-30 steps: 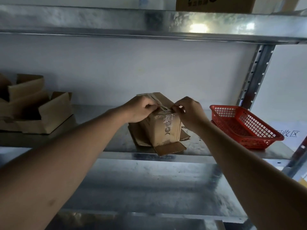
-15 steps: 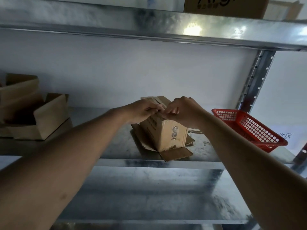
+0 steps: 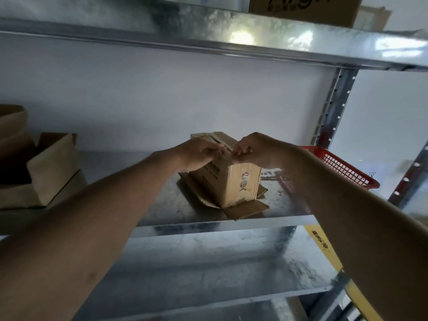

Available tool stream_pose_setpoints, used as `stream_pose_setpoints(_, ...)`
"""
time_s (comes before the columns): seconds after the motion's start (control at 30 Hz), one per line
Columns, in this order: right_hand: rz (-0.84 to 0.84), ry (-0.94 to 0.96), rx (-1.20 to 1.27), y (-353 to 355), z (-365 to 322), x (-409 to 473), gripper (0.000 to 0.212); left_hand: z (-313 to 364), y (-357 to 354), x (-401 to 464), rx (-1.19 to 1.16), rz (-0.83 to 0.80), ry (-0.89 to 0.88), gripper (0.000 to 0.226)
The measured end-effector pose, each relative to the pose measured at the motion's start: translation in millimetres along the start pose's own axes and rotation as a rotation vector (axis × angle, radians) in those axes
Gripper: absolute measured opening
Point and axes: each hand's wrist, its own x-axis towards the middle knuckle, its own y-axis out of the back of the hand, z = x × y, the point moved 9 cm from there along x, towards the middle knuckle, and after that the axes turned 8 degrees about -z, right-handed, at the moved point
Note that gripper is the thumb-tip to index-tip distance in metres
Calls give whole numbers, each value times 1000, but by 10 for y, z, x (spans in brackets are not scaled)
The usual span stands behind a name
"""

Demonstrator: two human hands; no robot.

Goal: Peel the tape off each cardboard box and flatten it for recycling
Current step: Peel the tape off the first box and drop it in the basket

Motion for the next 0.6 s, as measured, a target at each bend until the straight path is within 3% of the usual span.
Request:
stream_pose_setpoints(0.33,146,17,23,111,-128,-96,7,17,44,10,58,-3,-64,35)
stream_pose_setpoints(0.6,207,-97,-116,-69,-68,-118,7,-37,25,32,31,-19,-98,36)
